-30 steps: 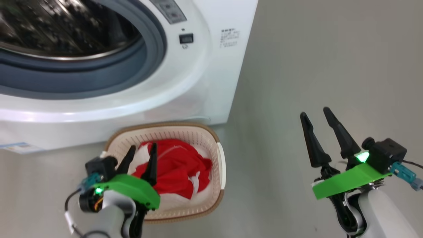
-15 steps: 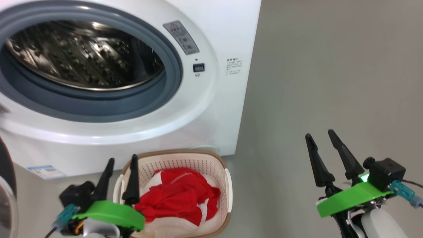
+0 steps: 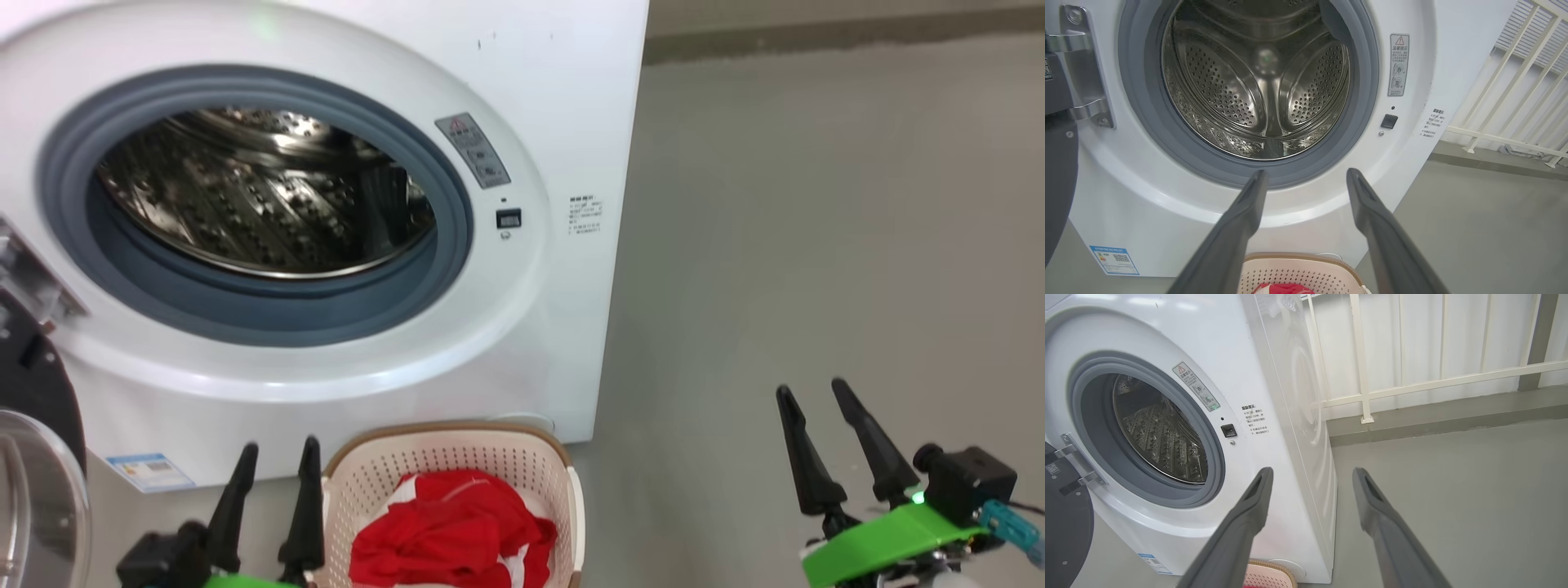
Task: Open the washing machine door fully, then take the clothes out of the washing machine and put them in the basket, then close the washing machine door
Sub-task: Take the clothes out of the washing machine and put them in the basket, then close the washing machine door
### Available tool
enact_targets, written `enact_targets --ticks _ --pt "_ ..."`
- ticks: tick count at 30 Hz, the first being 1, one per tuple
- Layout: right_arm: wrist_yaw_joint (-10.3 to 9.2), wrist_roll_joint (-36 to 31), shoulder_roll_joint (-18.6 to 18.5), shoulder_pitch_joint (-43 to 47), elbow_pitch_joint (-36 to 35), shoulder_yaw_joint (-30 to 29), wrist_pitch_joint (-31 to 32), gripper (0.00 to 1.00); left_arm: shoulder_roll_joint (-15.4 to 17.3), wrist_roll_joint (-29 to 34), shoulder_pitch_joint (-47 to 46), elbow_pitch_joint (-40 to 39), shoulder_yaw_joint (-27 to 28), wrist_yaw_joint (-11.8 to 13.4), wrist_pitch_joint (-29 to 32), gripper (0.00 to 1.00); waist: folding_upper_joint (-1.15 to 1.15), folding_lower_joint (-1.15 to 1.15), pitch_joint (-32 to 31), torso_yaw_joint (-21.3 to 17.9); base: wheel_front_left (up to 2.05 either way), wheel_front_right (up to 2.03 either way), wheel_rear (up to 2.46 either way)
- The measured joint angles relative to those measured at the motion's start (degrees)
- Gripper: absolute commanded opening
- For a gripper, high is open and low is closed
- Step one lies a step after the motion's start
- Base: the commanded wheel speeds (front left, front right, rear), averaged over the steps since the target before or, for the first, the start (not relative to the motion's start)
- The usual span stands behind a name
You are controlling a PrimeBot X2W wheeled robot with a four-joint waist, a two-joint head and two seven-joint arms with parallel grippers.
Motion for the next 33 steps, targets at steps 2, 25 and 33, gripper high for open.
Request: enact_targets --ticks 2,25,33 --pt "0.00 0.0 0.0 1.0 -0.1 -0.2 0.0 1.00 0.0 0.1 1.5 -0.6 0.1 0.0 0.0 1.00 0.00 0.00 -1.0 0.1 0.00 0.00 0.00" --pt "0.00 0.0 -0.1 3.4 -1.0 -1.2 0.0 1.00 0.2 6.4 6.0 -3.9 3.3 0.9 0.0 1.00 0.00 0.00 -4.6 0.1 0.00 0.00 0.00" --pt "0.00 0.0 -0.1 3.5 -1.0 -1.2 0.0 1.00 0.2 7.5 6.0 -3.9 3.7 0.9 0.0 1.00 0.00 0.00 -4.4 0.2 0.00 0.00 0.00"
